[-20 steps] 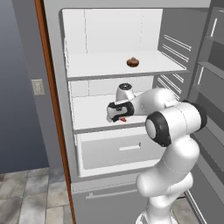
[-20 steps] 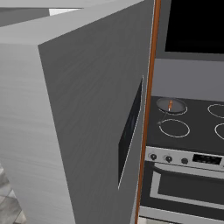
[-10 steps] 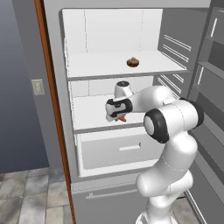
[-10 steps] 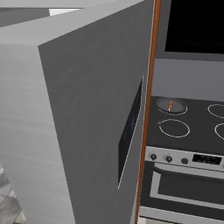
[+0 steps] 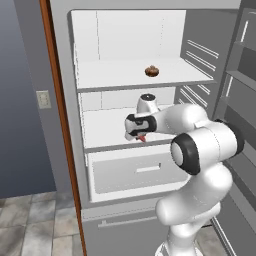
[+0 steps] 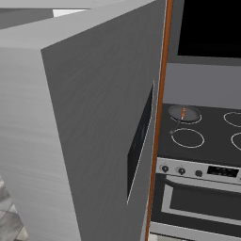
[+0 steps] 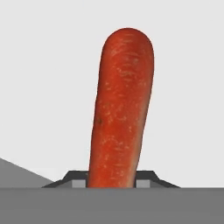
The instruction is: Place the cold items (mushroom and carrot) from the fridge in one tupperware on the dining counter. Place the warm items (kebab skewer and hot dog) in the stove area in another tupperware.
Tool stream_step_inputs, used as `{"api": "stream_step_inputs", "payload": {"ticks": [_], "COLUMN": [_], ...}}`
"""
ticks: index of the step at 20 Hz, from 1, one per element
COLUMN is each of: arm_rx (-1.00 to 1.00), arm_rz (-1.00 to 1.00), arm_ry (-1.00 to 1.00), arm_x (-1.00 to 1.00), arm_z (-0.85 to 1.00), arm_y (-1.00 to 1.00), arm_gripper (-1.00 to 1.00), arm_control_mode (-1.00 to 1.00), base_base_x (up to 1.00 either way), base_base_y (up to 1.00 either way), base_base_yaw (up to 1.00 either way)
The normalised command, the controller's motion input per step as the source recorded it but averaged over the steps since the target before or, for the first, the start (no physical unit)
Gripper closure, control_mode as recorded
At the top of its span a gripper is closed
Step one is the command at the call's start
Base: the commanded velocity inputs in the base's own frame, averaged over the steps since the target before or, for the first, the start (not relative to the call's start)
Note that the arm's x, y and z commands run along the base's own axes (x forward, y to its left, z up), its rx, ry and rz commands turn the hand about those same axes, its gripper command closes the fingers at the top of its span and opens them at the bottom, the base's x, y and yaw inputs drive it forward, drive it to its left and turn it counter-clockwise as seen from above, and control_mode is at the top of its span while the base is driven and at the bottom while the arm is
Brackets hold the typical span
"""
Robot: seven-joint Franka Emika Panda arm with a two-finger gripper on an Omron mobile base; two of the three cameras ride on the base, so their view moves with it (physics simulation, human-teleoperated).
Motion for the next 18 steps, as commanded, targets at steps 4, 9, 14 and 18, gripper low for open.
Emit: {"api": "stream_step_inputs", "payload": {"ticks": [4,9,14,18], "arm_rx": [0.05,0.05,0.10,0.02], "arm_rz": [-0.07,-0.12,-0.14,-0.14], "arm_ry": [-0.30,-0.15,0.00,0.01], "arm_x": [-1.00,-1.00,-0.96,-1.00], "arm_z": [0.18,0.81,0.98,0.79], "arm_y": [-0.21,-0.19,-0.06,0.00], "arm_gripper": [1.00,1.00,1.00,1.00], "arm_control_mode": [-1.00,-1.00,-1.00,-1.00], "base_base_x": [0.00,0.00,0.00,0.00], "base_base_y": [0.00,0.00,0.00,0.00], "base_base_yaw": [0.00,0.00,0.00,0.00]}}
